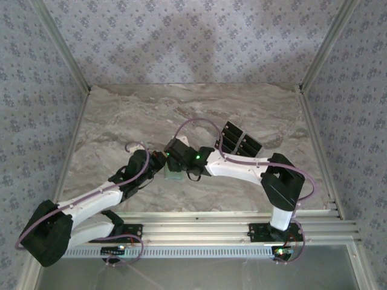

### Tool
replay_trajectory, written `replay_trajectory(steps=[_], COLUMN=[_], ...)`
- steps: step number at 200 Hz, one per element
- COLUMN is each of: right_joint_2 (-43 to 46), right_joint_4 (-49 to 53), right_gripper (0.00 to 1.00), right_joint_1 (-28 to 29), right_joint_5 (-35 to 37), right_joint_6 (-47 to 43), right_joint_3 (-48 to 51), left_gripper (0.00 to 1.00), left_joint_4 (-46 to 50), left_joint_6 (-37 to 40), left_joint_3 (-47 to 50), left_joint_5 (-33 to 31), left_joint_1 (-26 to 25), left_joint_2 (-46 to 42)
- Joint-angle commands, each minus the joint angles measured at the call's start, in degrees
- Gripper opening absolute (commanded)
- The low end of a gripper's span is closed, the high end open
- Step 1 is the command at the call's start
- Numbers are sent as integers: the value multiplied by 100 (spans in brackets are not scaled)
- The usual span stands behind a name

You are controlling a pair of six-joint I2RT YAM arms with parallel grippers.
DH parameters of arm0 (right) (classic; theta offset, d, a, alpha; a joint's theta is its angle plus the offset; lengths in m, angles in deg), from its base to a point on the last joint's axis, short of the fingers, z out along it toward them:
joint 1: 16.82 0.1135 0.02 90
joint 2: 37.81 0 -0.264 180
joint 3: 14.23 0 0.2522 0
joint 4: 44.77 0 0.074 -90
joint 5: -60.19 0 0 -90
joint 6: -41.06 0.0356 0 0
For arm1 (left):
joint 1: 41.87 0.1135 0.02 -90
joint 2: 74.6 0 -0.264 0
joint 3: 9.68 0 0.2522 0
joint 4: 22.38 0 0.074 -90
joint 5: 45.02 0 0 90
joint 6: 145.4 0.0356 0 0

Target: Put the credit cards into the card holder

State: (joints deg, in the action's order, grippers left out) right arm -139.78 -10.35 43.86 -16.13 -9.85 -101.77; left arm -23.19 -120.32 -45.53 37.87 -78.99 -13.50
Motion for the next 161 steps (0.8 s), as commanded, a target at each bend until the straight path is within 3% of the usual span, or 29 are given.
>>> replay_trajectory(steps=[1, 41, 75, 161], right_joint_2=[-112, -257, -272, 500], right_joint_4=[89, 47, -20, -152], right_gripper=[46, 27, 0, 0], right_joint_1=[68, 93, 104, -317], right_joint_5=[44, 12, -82, 4], right_joint_6=[66, 177, 179, 382], right_joint_3=[-28, 73, 165, 1412], left_gripper=[0, 0, 0, 0], left_joint_4=[40, 40, 70, 86], left_joint_6=[99, 88, 85, 57], left_joint_3=[16, 29, 36, 283], left_joint_5=[-105, -100, -123, -203], left_joint_1=[11, 8, 10, 11], left_joint_2=[-126, -138, -151, -216])
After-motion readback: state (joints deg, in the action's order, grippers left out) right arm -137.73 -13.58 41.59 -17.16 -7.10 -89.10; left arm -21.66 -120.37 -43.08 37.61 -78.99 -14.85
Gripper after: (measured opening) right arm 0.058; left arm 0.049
